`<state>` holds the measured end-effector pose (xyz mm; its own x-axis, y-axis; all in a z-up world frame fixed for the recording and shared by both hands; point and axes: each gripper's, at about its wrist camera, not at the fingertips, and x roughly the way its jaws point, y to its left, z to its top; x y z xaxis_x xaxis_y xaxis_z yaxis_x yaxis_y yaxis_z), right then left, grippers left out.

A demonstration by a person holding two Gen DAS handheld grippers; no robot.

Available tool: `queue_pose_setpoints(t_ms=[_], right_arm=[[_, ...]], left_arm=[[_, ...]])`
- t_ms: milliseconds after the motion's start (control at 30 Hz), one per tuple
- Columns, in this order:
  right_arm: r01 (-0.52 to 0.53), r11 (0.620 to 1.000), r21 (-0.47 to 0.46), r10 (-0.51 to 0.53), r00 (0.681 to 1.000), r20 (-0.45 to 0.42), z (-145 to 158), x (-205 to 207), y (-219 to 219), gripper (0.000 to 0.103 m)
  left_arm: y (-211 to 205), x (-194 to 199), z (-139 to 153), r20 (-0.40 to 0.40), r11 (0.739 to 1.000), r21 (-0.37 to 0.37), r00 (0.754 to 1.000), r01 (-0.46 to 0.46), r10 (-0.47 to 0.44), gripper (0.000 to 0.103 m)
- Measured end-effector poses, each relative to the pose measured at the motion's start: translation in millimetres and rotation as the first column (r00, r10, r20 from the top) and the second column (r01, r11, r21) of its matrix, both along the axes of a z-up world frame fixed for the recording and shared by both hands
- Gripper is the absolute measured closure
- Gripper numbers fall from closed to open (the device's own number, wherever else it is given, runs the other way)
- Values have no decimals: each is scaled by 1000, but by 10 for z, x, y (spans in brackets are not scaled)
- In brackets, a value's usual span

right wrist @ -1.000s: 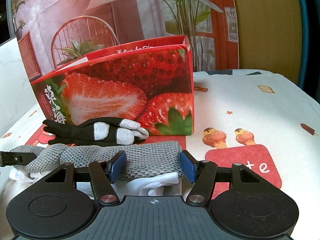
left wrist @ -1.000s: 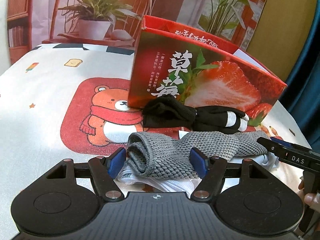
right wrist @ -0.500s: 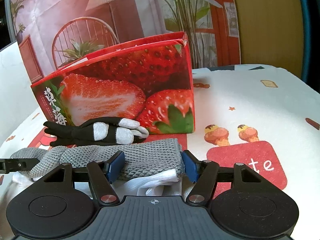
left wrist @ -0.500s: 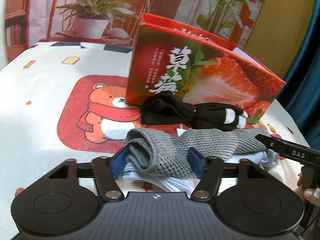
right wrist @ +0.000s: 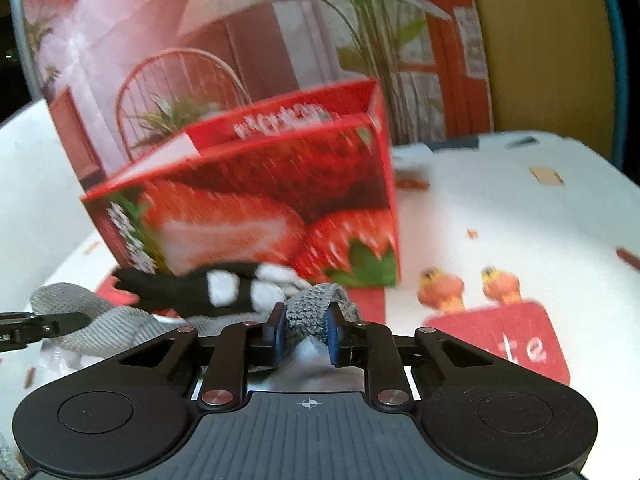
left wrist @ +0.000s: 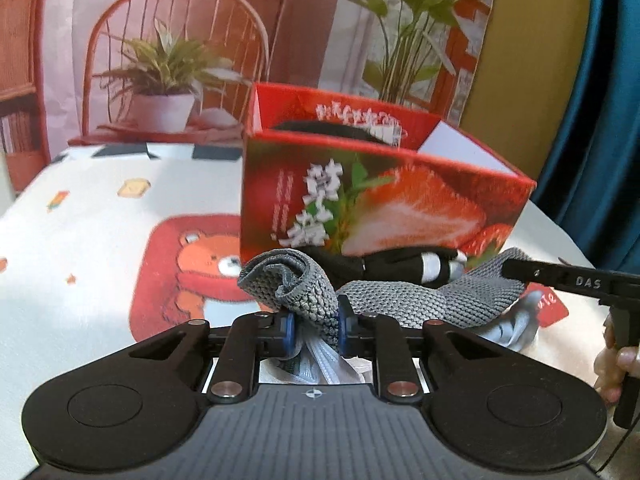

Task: Organize soft objects
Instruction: 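Lift the grey knit fabric with both tools over the red box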

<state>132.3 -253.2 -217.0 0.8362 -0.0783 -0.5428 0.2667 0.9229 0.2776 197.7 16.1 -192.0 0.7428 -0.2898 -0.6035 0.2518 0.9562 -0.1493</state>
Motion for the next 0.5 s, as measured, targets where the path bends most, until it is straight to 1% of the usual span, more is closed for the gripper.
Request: queue_pose_setpoints(t_ms=[133,167,200,233,333,400,433,500], right_arm=[[-34,999,-27,35,997,69,255,4,42,86],[-39,999,-34,42,995,87,320,1,45,86],[-43,998,-43,47,993,105,391,0,52,86],[-46,998,-51,52,991,120,447,-3,57,86],[-53,996,-69,63,988,144,568,-6,57,86],[-57,995,-77,68,987,144,592,-12,61,87],[-58,995,-78,69,988,140,590,-7,70,87],[-59,996,-71,67,989,128,555,-3,78,87]], left_arm=[[48,-4,162,24,1000,-1,1000,-6,6,82],[60,1,189,21,1000,-5,1000,-4,4,78],[73,10,198,15,1000,-10,1000,-7,7,73],[81,17,190,10,1000,-14,1000,-11,12,71],[138,28,145,-19,997,-68,999,-30,28,71],[144,39,119,-30,996,-84,999,-28,26,73],[135,34,110,-27,996,-80,999,-26,23,73],[109,21,111,-13,997,-69,1000,-17,16,83]])
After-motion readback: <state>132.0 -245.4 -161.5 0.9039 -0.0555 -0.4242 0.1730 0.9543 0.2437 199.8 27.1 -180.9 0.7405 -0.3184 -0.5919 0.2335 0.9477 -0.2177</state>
